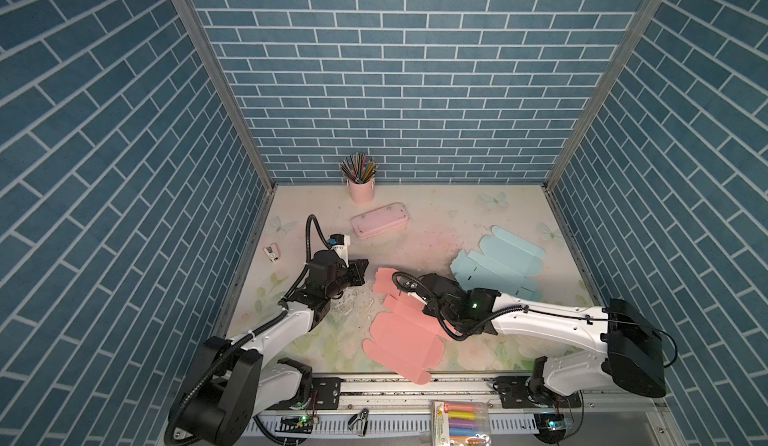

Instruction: Fold the paper box

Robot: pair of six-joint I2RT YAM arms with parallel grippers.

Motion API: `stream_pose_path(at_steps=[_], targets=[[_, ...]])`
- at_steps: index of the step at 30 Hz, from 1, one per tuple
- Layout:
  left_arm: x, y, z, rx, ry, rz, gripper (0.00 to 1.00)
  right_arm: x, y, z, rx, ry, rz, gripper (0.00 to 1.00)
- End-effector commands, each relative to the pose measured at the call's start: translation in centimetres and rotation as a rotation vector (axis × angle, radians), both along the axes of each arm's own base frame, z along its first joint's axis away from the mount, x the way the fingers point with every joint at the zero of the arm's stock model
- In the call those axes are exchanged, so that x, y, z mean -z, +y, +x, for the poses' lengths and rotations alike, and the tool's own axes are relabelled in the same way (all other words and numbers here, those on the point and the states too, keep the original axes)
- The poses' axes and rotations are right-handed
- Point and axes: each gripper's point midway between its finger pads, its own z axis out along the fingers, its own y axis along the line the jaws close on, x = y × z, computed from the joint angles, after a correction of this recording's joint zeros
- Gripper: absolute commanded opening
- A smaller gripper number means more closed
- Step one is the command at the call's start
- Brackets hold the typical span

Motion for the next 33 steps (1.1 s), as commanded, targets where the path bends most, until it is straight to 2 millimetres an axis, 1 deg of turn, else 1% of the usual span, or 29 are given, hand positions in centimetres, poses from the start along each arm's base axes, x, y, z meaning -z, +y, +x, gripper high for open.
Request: stream_pose_path(at_steps=[1,5,10,14,19,26,33], targets=[[0.1,0.5,1.7,-0.003,-0.005,0.005,0.00,0.1,0.4,0.5,-0.039,-0.077,-0.054,0.00],[1.8,0.0,2.9,0.019,0.053,0.034,0.00,-0.5,0.9,0.6,-0.060,-0.119,-0.059,0.00],[2.8,-1.0,3.0,0.055,0.075,0.016,0.00,-0.8,1.3,0.8,-0.081,-0.170,-0.086,0.00],[3.0,-2.2,2.4,0.102,0.073,-0.004,0.00,-0.4,1.4,1.1,-0.092,-0.195,-0.127,0.00],[3.5,-3.2,1.4,0.136,0.080,-0.005,0.00,0.0,1.6,1.4,-0.096,-0.217,-0.166,0.00],[3.2,-4.4,-0.1,0.184,0.073,-0.012,0.00,1.0,1.5,1.4,-0.097,-0.228,-0.210,0.00],[2.6,-5.3,-1.3,0.221,0.059,-0.032,0.00,0.5,1.3,1.4,-0.098,-0.258,-0.222,0.00]])
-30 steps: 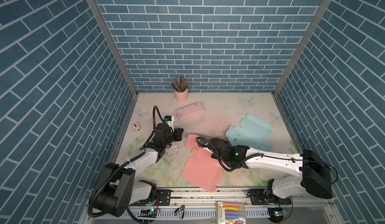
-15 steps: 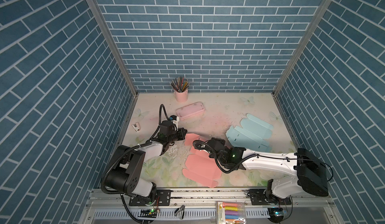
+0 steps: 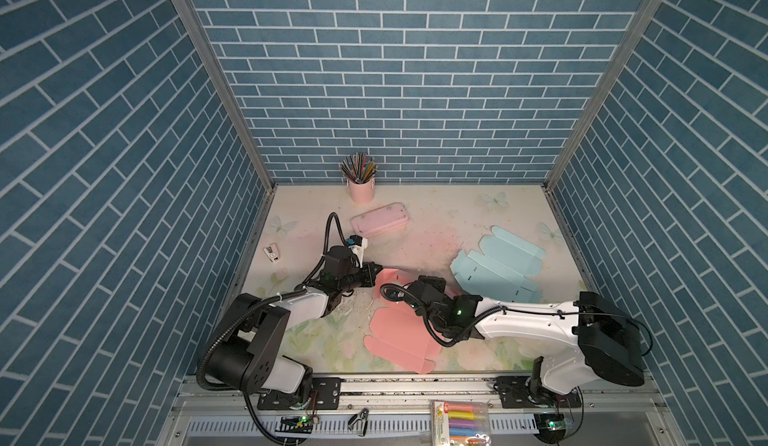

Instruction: Fold the paper box

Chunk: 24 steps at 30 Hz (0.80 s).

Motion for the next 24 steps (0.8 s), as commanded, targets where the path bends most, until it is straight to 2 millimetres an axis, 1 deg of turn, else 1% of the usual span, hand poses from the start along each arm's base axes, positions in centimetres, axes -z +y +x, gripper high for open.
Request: stream_pose_path(at_steps=[1,8,14,24], targets=[[-1.0,-0.6,-0.7,0.031,-0.030,-0.028,0.00,0.3,-0.5,-0.1,-0.013,-0.036,-0.054,0.00],[-1.2,-1.2,-2.3,0.063,-0.034,-0.030,0.00,0.4,-0.5,-0.2,-0.018,-0.067,-0.085,0.00],[-1.4,-1.2,-3.7,0.082,-0.042,-0.043,0.00,0.5,-0.5,-0.4,-0.027,-0.092,-0.107,0.00],[-1.0,-1.1,-5.7,0.101,-0.046,-0.058,0.01,0.6,-0.4,-1.1,-0.054,-0.132,-0.127,0.00]])
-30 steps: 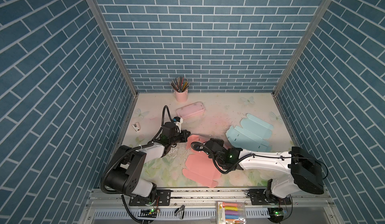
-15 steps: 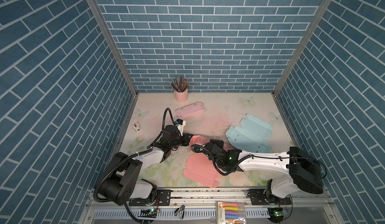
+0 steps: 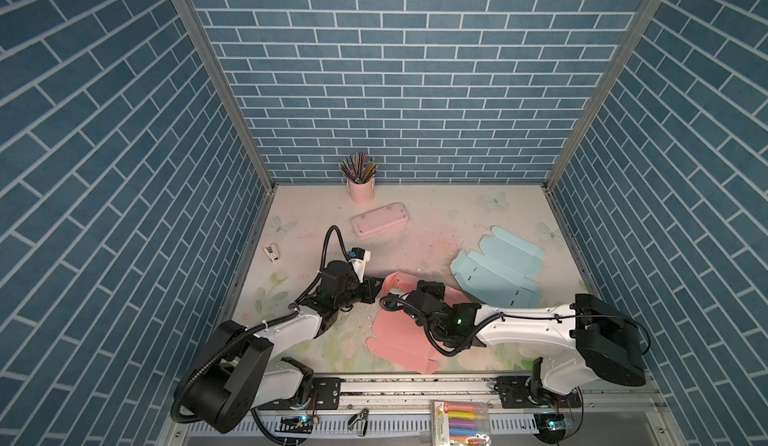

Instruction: Fold the paper box

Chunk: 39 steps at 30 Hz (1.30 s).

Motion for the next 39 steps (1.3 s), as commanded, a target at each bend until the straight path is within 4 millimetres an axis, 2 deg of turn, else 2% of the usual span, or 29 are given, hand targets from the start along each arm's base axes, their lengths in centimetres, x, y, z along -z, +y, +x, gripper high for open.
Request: stream_pose_path(at_steps=[1,12,16,26,32,39], targets=[[-0.4,-0.2,-0.8,0.016,-0.018,-0.019,0.02,0.5,-0.3,-0.3,-0.020,-0.036,-0.063,0.00],[0.4,-0.5,-2.7,0.036,-0.023,-0.015,0.18,0.7,-0.3,-0.7,-0.035,-0.068,-0.079,0.00],[0.5,-0.6,-3.2,0.036,-0.034,-0.012,0.27,0.6,-0.3,-1.2,-0.048,-0.076,-0.076,0.00],[1.0,-0.3,-4.3,0.028,-0.073,0.017,0.44,1.1,-0.5,-2.3,-0.064,-0.104,-0.107,0.00],[1.3,0.2,-4.3,0.009,-0.108,0.023,0.51,1.2,-0.5,-2.7,-0.075,-0.097,-0.099,0.00],[0.8,-0.6,-4.3,0.036,-0.167,0.003,0.55,1.2,-0.2,-3.2,-0.091,-0.082,-0.088,0.00]])
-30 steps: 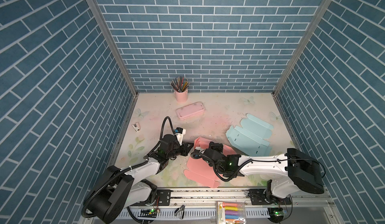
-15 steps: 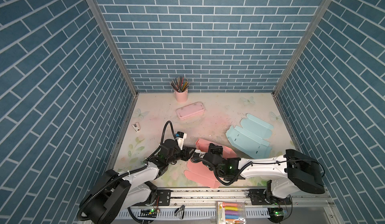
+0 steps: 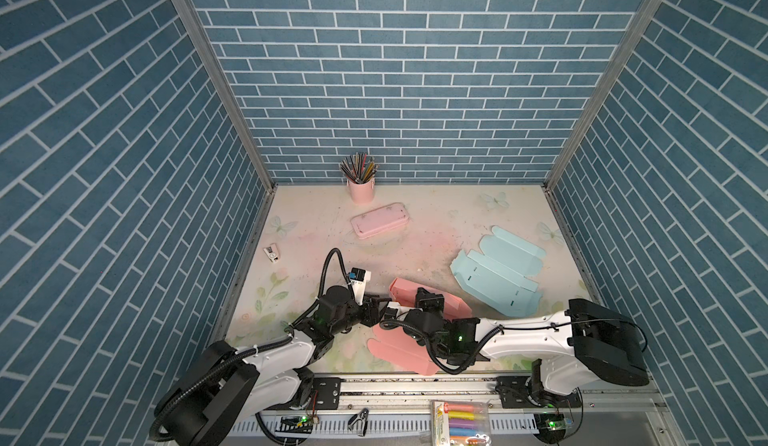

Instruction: Fold the paper box

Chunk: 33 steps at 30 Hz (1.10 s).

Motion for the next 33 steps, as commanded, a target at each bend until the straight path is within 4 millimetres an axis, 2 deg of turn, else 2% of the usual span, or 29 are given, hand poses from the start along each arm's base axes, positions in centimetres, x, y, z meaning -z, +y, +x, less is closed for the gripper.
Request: stream_pose_path(at_steps=[1,7,13,23,33], targets=[[-1.0,-0.7,0.2,0.020,-0.076,-0.016,0.56,1.0,-0.3,-0.9,-0.042,0.021,-0.051,0.00],[-1.0,-1.7,0.5,0.034,-0.109,0.022,0.57,1.2,-0.3,-1.0,-0.041,0.026,-0.052,0.00],[-0.9,-1.8,1.4,0.007,-0.150,0.056,0.56,1.3,-0.2,-1.1,-0.046,0.029,-0.051,0.00],[-1.5,-2.5,2.5,0.000,-0.219,0.073,0.42,1.2,-0.1,-1.4,-0.048,0.032,-0.041,0.00],[-1.0,-2.8,2.9,-0.023,-0.260,0.149,0.27,0.9,0.1,-1.4,-0.050,0.032,-0.029,0.00]])
